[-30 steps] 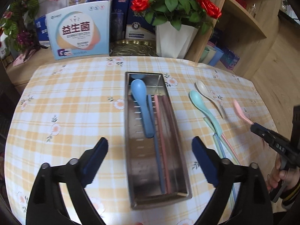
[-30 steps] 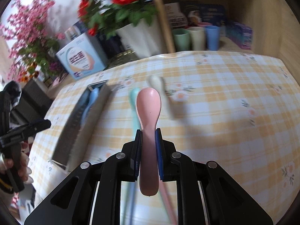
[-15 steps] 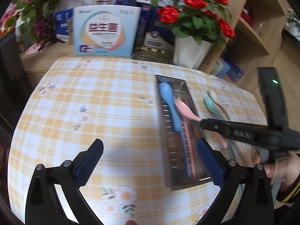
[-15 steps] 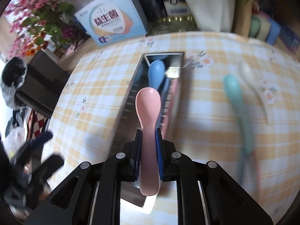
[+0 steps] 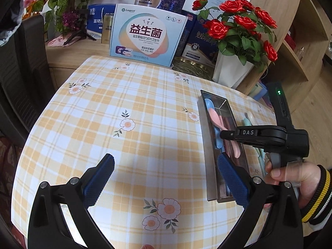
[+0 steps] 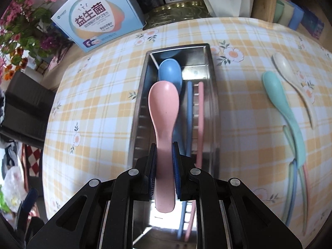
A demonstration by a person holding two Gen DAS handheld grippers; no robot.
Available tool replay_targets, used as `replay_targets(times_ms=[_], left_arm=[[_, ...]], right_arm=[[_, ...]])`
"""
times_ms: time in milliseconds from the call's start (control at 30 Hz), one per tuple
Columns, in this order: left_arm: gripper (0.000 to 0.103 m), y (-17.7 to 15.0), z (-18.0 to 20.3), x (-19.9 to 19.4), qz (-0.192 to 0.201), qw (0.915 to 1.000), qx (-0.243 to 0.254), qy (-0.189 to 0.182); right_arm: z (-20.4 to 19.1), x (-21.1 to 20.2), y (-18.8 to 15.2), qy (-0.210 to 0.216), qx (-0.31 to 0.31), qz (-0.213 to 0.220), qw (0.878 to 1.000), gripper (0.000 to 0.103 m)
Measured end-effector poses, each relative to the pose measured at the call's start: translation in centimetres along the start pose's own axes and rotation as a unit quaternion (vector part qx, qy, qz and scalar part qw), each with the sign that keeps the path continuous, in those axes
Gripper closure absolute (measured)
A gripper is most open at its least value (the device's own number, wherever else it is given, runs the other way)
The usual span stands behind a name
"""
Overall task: Organize utensils
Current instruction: 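Lower the pink spoon into the steel tray with the right tool and release, then move the left tool to the green chopstick and close on it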
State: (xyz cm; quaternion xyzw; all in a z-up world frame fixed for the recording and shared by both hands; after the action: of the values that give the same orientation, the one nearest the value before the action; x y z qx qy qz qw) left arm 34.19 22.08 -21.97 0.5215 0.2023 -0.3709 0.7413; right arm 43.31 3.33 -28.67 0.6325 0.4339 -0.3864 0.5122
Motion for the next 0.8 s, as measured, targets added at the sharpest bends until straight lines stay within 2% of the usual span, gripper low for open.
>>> replay_targets(times_ms=[267, 400, 500, 533, 633, 733, 800], left_arm=[[0.006, 0.2, 0.7, 0.0, -0.001, 1.0000, 0.003, -0.004], [0.006, 0.5, 1.4, -0.1, 0.000, 1.0000, 0.006, -0.006], [0.006, 0.8, 2.5, -0.1, 0.001, 0.9999, 0.015, -0.005], [0.006, 0.9, 2.8, 0.0, 0.001, 0.9998, 0.017, -0.005], [0.006, 1.2, 3.9, 0.2, -0.002, 0.9998, 0.017, -0.010], [0.006, 1.3, 5.3, 0.7, -0.005, 0.9997, 0.013, -0.022], [0.006, 1.5, 6.6, 0.9, -0.004, 0.9994, 0.019, -0.027]], right_arm=[[-0.5, 0.5, 0.0, 0.054, 0.028, -0.017, 0.998, 0.087], [-0.1, -1.0, 0.4, 0.067, 0.032, 0.001, 0.997, 0.087], [0.8, -3.2, 0.9, 0.071, 0.018, 0.036, 0.997, 0.086], [1.2, -3.8, 1.1, 0.070, 0.011, 0.047, 0.996, 0.082], [3.0, -5.9, 1.1, 0.070, -0.011, 0.095, 0.993, 0.046], [5.3, -7.4, 0.9, 0.069, -0.035, 0.131, 0.988, 0.045], [7.2, -8.2, 0.5, 0.066, -0.047, 0.152, 0.985, 0.036]])
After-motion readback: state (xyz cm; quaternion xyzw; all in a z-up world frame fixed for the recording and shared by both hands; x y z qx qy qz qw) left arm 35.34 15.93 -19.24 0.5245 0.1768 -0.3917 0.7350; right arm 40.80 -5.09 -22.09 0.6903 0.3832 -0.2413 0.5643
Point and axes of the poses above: each gripper's, at about its wrist camera, not at the fingertips, and x roughly the way its jaws point, z to its right, y to its top, the point moved 5 cm from there along x, roughly the way its jaws point, and after that the axes turned 8 degrees about -y, right-handed, at the moved point
